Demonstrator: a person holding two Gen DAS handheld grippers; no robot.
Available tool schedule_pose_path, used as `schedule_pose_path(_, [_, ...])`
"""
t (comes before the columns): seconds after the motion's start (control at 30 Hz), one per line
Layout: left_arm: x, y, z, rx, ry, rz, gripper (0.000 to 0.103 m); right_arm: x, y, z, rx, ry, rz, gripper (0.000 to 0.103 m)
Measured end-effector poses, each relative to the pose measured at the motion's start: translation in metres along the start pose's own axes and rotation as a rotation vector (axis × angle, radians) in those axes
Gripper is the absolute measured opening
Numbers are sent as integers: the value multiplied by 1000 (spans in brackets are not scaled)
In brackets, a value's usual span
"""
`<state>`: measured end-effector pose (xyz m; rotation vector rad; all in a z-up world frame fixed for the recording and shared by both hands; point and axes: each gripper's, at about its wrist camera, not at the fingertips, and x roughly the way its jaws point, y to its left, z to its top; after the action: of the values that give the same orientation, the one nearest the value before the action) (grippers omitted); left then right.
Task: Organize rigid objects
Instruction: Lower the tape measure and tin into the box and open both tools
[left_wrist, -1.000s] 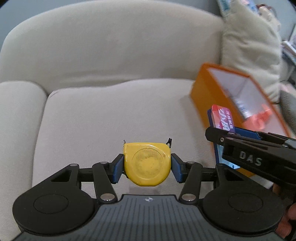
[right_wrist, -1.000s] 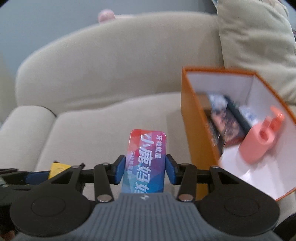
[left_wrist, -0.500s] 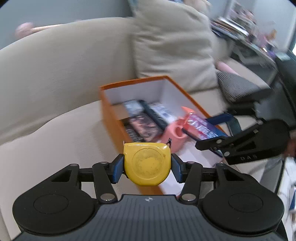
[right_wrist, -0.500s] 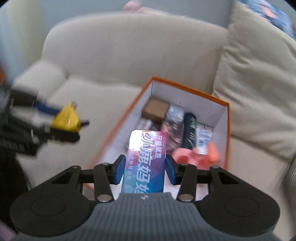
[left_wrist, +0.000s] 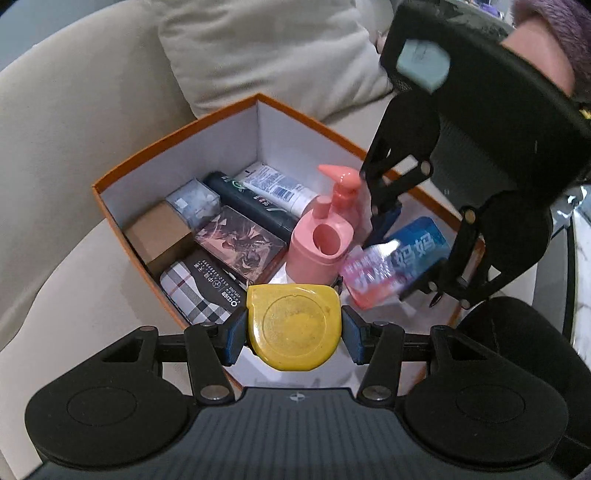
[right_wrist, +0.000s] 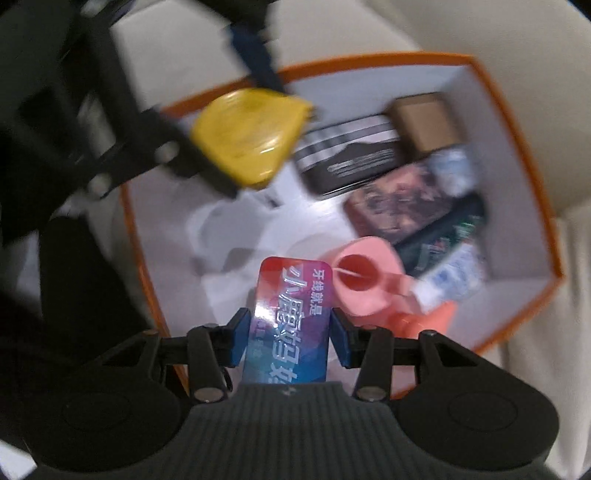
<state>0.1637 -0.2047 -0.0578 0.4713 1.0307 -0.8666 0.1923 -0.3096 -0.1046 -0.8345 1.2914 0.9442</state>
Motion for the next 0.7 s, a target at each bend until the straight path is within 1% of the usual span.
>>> schedule_pose_path(0.07, [8,4,4,11,10,-6,61,13,-1,0,-54,22,20,48])
schedule_pose_path(0.2, [22,7,7,33,30,-11,61,20,-5,1,-107,3,82,48])
schedule_pose_path(0.23, [23,8,7,37,34,-11,61,21,-8,2,-115,2,74,48])
schedule_pose_path(0.3, [25,8,7,41,42,-12,61,28,-12,2,-152,53,66,48])
schedule_pose_path(0.37, [28,8,9,41,44,-17,61,35,-11,1,-202,97,79,48])
schedule_pose_path(0.47, [30,6,11,46,47,-28,61,43,0,-1,-278,115,52,48])
schedule_pose_path(0.57, [33,4,13,62,57,-30,61,46,10,-6,-341,111,26,49])
schedule_pose_path(0.7, [40,2,16,77,76,-31,61,41,15,-13,-320,76,3,49])
